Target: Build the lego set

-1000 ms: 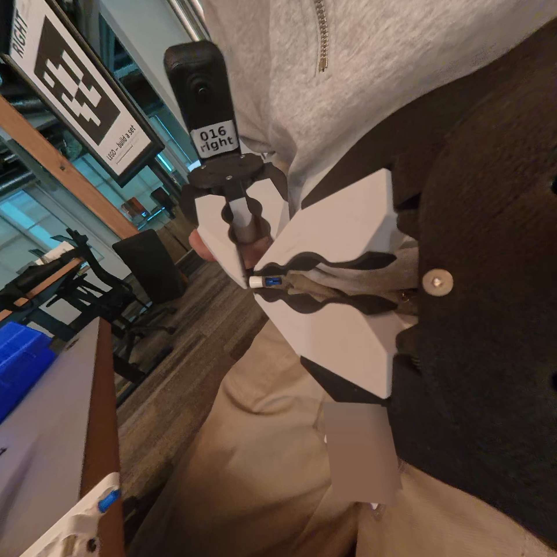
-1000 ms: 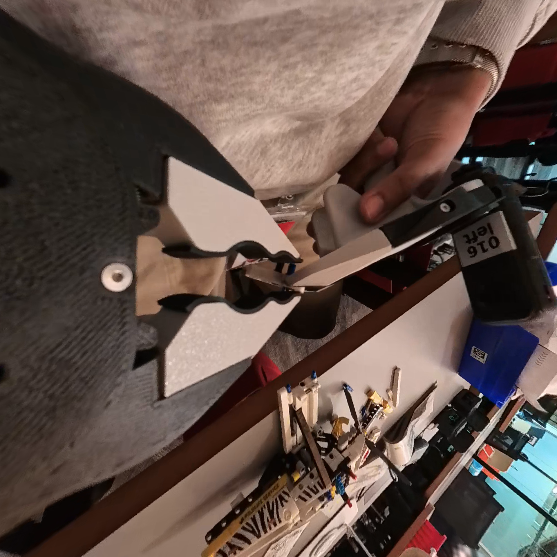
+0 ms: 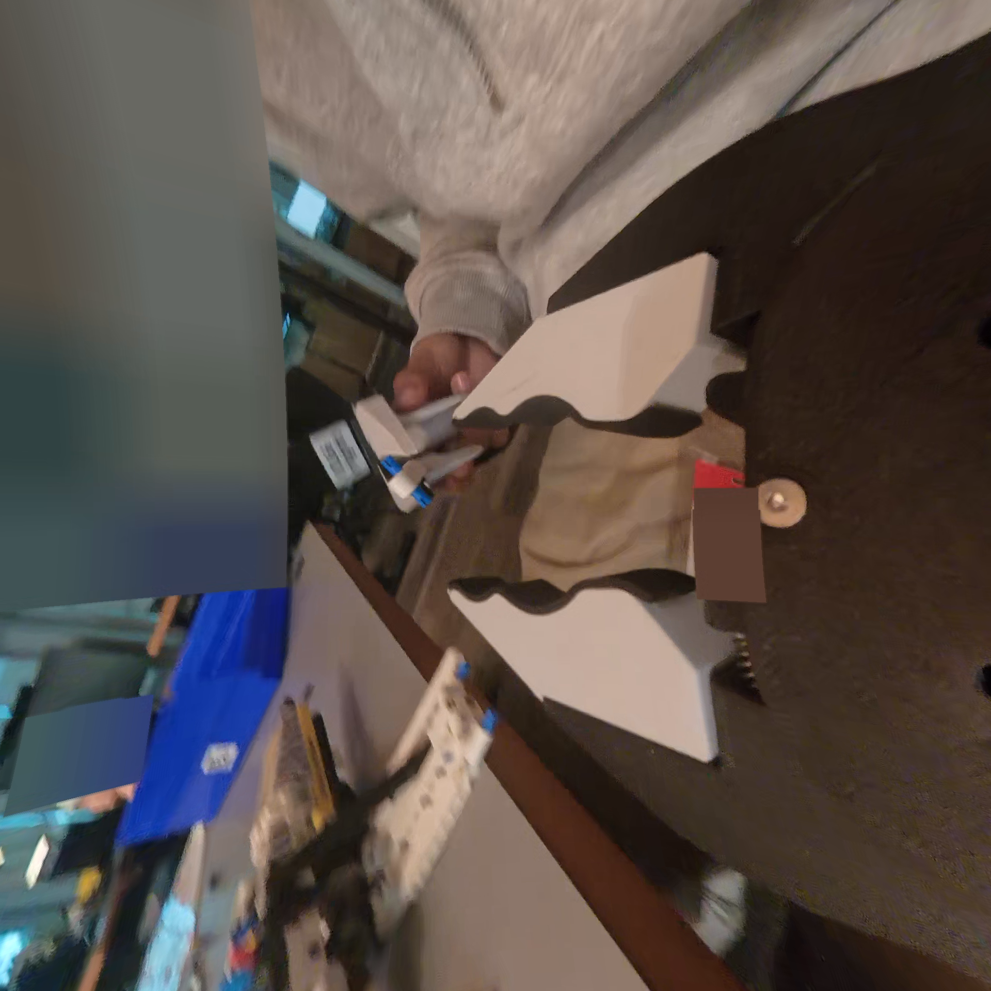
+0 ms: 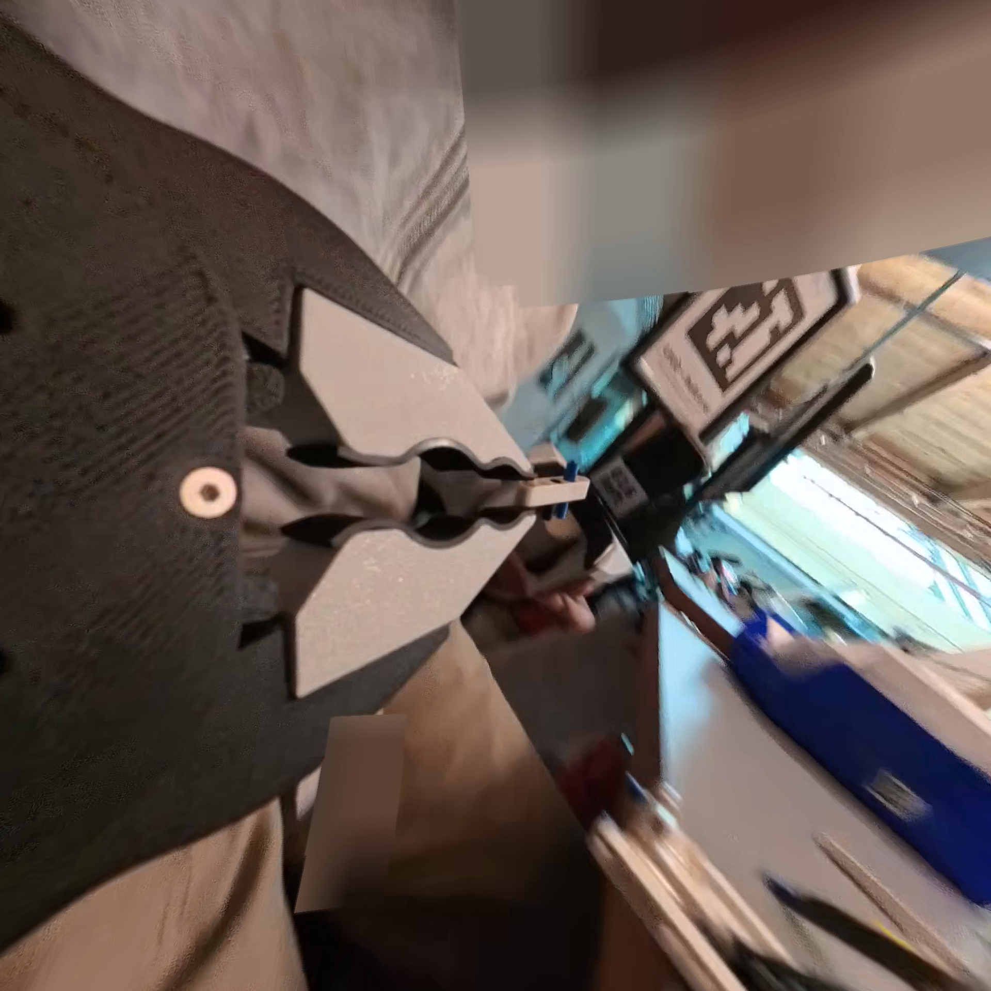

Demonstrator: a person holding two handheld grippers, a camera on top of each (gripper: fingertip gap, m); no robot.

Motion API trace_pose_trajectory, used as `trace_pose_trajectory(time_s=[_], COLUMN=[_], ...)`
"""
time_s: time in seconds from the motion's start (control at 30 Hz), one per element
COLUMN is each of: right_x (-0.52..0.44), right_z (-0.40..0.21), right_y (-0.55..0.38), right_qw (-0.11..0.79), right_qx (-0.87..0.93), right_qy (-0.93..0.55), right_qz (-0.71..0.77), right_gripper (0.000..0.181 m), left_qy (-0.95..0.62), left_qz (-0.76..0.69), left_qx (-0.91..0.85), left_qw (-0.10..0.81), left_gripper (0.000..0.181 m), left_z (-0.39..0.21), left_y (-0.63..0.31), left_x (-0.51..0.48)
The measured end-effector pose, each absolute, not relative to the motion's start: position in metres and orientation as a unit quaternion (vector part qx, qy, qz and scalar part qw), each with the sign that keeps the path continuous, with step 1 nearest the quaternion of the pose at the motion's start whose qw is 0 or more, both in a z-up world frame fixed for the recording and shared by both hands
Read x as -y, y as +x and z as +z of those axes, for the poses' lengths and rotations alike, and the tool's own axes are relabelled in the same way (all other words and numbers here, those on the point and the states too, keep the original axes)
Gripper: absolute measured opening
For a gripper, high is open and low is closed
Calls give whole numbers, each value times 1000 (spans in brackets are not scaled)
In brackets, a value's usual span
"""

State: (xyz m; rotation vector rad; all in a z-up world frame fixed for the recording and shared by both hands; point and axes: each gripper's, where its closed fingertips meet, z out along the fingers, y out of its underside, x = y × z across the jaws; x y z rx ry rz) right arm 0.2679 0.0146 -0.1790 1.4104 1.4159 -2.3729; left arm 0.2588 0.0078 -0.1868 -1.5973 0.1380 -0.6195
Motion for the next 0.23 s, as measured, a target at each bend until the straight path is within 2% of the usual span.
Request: trace_pose_trajectory(time_s=[0.03, 0.13, 0.23], right_x=[-23, -44, -51], right_z=[-185, -209, -223], right_y=[261, 243, 229], right_qw=[-47, -224, -294], right_qx=[-488, -604, -669], right_qy=[457, 437, 403], right_qz=[-742, -628, -551], right_gripper=[7, 8, 10], left_qy=[-715, -741, -767], left_qz=[-255, -180, -143], left_qx=[-45, -32, -68], left_qw=[649, 646, 622], left_gripper=[60, 68, 71], left_z=[-192, -203, -215], left_y=[250, 229, 223], left_x=[-12, -22, -32])
